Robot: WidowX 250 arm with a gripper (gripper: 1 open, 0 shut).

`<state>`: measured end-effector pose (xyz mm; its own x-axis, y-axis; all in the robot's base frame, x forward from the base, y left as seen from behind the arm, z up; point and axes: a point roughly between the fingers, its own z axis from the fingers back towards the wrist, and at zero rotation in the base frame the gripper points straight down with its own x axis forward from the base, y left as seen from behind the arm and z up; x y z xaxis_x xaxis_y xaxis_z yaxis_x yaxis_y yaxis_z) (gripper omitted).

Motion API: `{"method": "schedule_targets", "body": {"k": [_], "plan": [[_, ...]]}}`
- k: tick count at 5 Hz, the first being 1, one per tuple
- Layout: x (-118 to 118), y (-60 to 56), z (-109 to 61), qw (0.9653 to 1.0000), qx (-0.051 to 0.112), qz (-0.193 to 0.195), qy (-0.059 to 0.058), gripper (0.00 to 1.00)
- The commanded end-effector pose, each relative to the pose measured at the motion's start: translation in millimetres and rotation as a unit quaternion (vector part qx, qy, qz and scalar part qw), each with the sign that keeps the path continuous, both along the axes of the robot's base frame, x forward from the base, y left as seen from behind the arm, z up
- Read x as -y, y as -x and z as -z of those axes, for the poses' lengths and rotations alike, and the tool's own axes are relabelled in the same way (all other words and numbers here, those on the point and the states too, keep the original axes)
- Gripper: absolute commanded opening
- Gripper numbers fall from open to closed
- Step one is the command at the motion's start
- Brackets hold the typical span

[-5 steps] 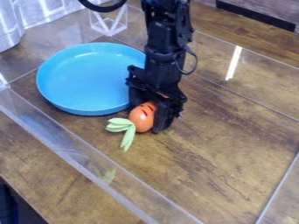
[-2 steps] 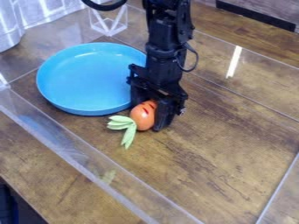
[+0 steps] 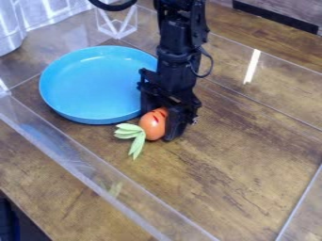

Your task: Put the carrot in the blue tray

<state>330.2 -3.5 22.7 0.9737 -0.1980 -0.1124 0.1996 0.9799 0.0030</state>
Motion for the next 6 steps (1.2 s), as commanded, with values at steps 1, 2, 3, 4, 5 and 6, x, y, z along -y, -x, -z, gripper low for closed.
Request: {"method": "schedule_targets", "body": {"k": [1,2,3,4,5,6], "plan": [[-8.8,-10.2,-34.4,0.999,0.044,-0.006,-0.005,0.0],[-9.8,-10.0,-41.4,0.9989,0.045,-0.003,-0.009,0.0],[-11.0,-9.5,-48.4,0.9989,0.046,0.0,-0.012,0.0],[-12.3,-6.6,-54.6,0.9988,0.047,0.001,-0.015,0.0],[-13.1,-3.8,-65.1,0.9984,0.053,-0.003,-0.02,0.0],[-12.4,-0.7,-68.5,0.9984,0.054,-0.004,-0.018,0.0]]}}
